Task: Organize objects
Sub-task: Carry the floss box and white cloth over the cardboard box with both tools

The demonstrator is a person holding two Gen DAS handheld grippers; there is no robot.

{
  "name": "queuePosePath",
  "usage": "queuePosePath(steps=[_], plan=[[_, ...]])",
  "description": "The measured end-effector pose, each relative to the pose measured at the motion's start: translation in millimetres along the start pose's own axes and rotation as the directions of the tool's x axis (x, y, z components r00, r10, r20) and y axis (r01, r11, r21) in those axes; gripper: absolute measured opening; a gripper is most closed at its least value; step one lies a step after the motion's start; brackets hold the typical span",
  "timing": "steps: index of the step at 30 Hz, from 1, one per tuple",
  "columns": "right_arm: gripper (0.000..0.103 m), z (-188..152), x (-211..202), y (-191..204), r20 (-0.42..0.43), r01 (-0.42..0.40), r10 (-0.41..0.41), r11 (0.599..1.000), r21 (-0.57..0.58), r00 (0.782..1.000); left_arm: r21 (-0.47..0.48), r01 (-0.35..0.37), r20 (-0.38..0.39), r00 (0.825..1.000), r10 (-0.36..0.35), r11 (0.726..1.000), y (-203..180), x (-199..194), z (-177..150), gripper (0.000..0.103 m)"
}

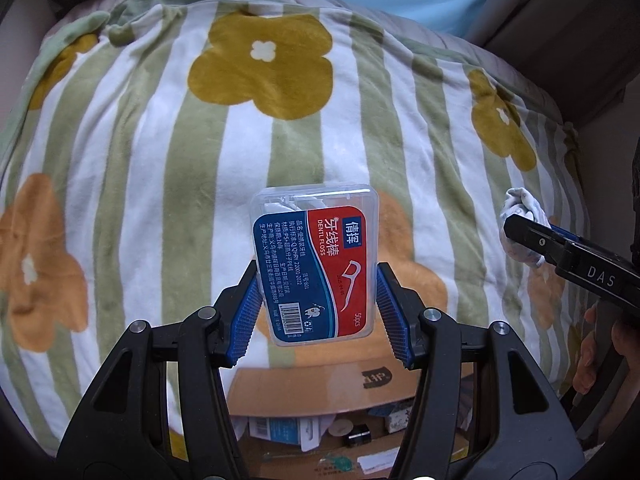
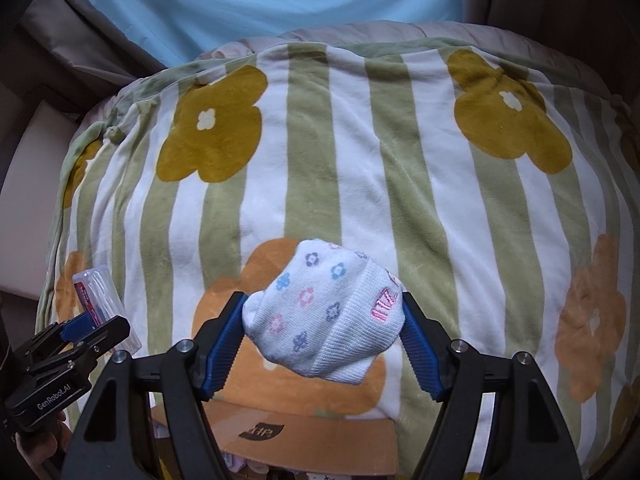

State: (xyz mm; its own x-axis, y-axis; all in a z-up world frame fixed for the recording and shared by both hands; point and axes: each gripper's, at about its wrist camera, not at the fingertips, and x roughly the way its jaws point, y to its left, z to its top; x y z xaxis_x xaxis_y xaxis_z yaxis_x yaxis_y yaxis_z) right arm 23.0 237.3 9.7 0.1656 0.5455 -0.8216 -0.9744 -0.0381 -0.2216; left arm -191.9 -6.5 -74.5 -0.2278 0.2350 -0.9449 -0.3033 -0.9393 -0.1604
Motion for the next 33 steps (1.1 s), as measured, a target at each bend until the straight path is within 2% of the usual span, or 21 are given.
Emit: queuePosePath(steps=[8,15,26,33], plan=[[0.07,-32.5,-49.1,14.2,0.062,-0.029,0.032,0.999,-0.038,0.998,0.013,0.022,0.028,0.999,-0.022,1.0,-11.0,-46.7,-39.5,0.052],[0.07,-71.1,-70.6,24.3,0.095,-0.019,0.028,0.995,-0.093,0.995,0.039,0.01,0.043,0.999,-0.012,0.999,-18.4,-69.1,-81.4,0.052],[0.07,-144.1,-71.2,26.3,0.106,-0.01,0.025,0.99,-0.139,0.994,0.043,-0.01,0.035,0.999,0.009,0.999,-15.8,-72.7,-158.4,0.052],[0.07,-180.9,-53.8,23.5,0.09,-0.001,0.015,0.988,-0.156,0.996,0.045,-0.016,0.015,1.0,0.016,0.999,-7.6,-53.7,-195.1,0.052]])
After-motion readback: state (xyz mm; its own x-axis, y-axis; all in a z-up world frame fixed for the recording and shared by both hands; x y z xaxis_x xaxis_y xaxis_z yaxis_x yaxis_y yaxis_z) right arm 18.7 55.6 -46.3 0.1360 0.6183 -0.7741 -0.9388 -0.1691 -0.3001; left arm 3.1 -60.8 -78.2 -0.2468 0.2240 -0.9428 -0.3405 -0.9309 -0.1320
